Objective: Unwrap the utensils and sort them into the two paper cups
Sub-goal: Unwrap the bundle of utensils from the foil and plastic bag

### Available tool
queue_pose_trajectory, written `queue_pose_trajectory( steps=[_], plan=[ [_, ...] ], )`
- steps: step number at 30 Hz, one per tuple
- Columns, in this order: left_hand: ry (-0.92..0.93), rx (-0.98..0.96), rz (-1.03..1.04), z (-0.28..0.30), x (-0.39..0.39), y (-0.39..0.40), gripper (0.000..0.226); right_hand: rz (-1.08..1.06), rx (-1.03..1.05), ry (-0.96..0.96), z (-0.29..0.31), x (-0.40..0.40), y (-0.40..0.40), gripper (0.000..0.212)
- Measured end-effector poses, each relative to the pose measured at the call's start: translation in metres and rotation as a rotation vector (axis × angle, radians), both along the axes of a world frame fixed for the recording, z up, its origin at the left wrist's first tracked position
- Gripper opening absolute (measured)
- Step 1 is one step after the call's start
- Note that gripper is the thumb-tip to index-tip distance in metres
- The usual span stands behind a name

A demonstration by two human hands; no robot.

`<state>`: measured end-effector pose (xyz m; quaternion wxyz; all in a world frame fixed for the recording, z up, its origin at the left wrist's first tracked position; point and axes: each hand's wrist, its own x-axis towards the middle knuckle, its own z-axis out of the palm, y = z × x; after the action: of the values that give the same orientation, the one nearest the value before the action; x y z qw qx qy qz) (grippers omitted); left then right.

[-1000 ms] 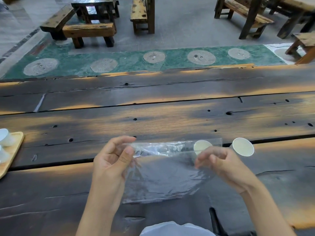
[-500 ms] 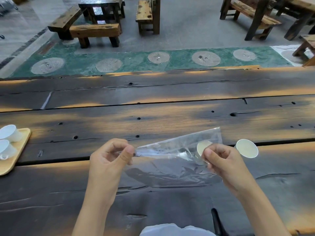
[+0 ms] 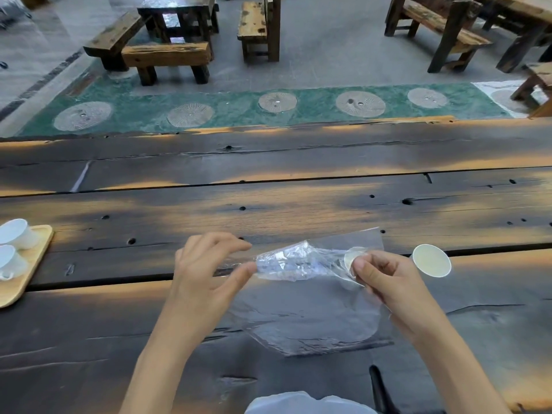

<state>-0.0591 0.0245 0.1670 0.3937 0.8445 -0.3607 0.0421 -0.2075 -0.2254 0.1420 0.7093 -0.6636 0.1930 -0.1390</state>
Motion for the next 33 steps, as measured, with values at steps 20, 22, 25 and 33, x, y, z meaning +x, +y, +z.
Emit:
queue_pose_trajectory(
  steps=[20,22,25,33],
  plan=[
    [-0.132,-0.075,-0.125,-0.012,0.003,-0.030,0.021,0.158,-0.128,0.103,0.016,0.010,0.022,0.037],
    [-0.063,-0.116,-0.087,-0.013,0.005,-0.030,0.025,0.163,-0.134,0.116,0.017,0.008,0.021,0.035],
    [0.031,-0.129,-0.084,-0.011,0.005,-0.031,0.026,0.181,-0.135,0.135,0.018,0.008,0.021,0.036],
    [0.001,-0.145,-0.155,-0.008,0.001,-0.045,0.029,0.192,-0.140,0.144,0.019,0.010,0.025,0.033]
  ],
)
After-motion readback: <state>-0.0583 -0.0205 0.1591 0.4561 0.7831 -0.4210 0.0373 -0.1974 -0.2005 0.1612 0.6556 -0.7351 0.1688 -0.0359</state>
